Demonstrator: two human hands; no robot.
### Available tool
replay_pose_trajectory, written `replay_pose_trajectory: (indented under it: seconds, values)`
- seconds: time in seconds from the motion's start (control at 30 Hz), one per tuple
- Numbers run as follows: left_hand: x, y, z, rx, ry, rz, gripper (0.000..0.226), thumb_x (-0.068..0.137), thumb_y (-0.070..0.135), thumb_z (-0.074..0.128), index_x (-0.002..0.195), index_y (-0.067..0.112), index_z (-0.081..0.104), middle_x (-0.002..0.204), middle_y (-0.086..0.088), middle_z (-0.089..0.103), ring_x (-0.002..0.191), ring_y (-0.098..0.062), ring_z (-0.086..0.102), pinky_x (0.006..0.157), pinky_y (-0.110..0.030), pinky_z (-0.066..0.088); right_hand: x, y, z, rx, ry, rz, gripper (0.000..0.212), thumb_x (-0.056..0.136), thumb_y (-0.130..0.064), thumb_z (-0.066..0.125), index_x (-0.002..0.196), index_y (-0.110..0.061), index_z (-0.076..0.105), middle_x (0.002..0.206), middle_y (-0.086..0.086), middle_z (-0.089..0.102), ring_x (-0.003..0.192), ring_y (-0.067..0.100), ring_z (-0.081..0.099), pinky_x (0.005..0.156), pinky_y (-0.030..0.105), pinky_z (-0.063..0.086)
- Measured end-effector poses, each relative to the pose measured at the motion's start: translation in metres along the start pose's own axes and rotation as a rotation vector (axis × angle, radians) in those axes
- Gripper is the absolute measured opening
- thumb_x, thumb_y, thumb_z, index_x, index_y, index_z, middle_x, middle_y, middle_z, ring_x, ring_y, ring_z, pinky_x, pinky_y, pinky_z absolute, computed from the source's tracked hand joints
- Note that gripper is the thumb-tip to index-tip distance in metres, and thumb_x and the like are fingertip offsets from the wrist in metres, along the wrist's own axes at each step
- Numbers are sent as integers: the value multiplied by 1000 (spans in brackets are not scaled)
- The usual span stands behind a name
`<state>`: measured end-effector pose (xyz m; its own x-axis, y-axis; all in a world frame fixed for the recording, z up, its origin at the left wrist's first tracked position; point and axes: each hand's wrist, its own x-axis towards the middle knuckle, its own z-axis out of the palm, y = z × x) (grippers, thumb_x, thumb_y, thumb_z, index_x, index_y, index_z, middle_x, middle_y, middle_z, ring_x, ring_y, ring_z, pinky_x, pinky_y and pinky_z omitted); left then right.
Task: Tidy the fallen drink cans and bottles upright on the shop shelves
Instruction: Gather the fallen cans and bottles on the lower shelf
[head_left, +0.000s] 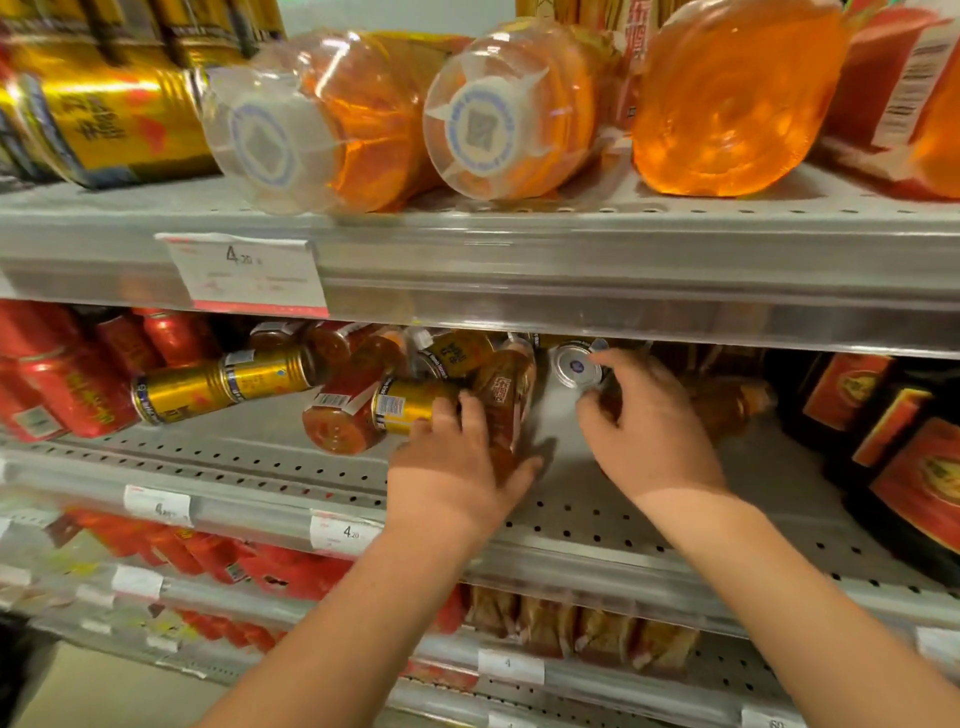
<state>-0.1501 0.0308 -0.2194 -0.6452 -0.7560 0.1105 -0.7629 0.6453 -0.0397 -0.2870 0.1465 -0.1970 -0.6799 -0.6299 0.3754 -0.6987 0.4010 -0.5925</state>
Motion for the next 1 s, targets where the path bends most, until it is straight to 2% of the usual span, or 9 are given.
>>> replay_pose_trajectory:
  seconds: [0.1, 0.23, 0.37, 0.43, 0.57, 0.67, 0.77, 0.87, 1.0]
  values:
    - [2, 2, 5, -108, 26, 16, 97, 90, 77, 38, 158, 12, 12, 150, -13, 38, 117, -32, 58, 81, -38, 49, -5, 5, 6, 5, 9, 48, 39, 94, -27, 56, 133, -25, 56, 132, 4, 53, 123, 25, 49, 97, 32, 39]
    - [-11, -19, -6, -502, 112, -7, 61, 83, 72, 50, 125, 28, 47, 115, 1, 54, 93, -24, 61, 74, -33, 46, -21, 16, -1, 16, 34, 121, 35, 92, -30, 55, 127, -30, 58, 127, 2, 54, 113, 24, 53, 90, 29, 41]
    - [-38, -42, -18, -838, 159, 13, 37, 77, 76, 51, 98, 46, 48, 90, 17, 61, 71, -3, 61, 61, -32, 53, -30, 23, -12, 59, 104, 183, 33, 92, -27, 56, 125, -26, 60, 126, 4, 57, 116, 26, 52, 94, 29, 38]
    - [-52, -52, -23, -912, 152, 42, 30, 80, 73, 54, 87, 44, 50, 74, 18, 58, 64, 0, 58, 52, -29, 46, -33, 24, -19, 87, 127, 193, 35, 92, -27, 55, 126, -27, 59, 127, 3, 57, 116, 23, 52, 93, 29, 40]
    - [-60, -66, -26, -1041, 48, 117, 34, 80, 70, 58, 75, 38, 49, 60, 17, 48, 52, -2, 47, 53, -33, 41, -34, 25, -29, 159, 174, 210, 34, 96, -25, 56, 129, -31, 57, 119, -3, 52, 110, 20, 56, 86, 28, 46]
    - [-51, -59, -23, -1071, -91, 196, 19, 79, 69, 59, 89, 53, 57, 71, 24, 58, 64, 3, 58, 62, -31, 47, -39, 21, -28, 193, 198, 179, 31, 96, -28, 53, 126, -31, 58, 113, -5, 51, 104, 16, 54, 80, 23, 42]
    - [-39, -37, -15, -1051, -228, 310, 50, 76, 74, 61, 123, 59, 51, 108, 28, 66, 96, 5, 66, 79, -25, 57, -45, 20, -27, 156, 174, 147, 29, 95, -33, 53, 123, -33, 58, 114, -7, 49, 103, 12, 50, 85, 26, 40]
    - [-28, -10, -9, -1048, -249, 381, 56, 74, 75, 64, 126, 63, 46, 125, 26, 57, 105, 5, 62, 91, -27, 57, -49, 22, -30, 123, 145, 125, 27, 95, -29, 54, 122, -31, 59, 113, -8, 50, 104, 12, 52, 85, 26, 41]
    - [-21, 21, 1, -1035, -262, 403, 64, 71, 72, 71, 127, 68, 40, 126, 26, 57, 104, -1, 64, 88, -35, 60, -55, 27, -38, 72, 126, 78, 30, 93, -26, 55, 123, -28, 60, 119, -4, 58, 113, 17, 53, 94, 33, 47]
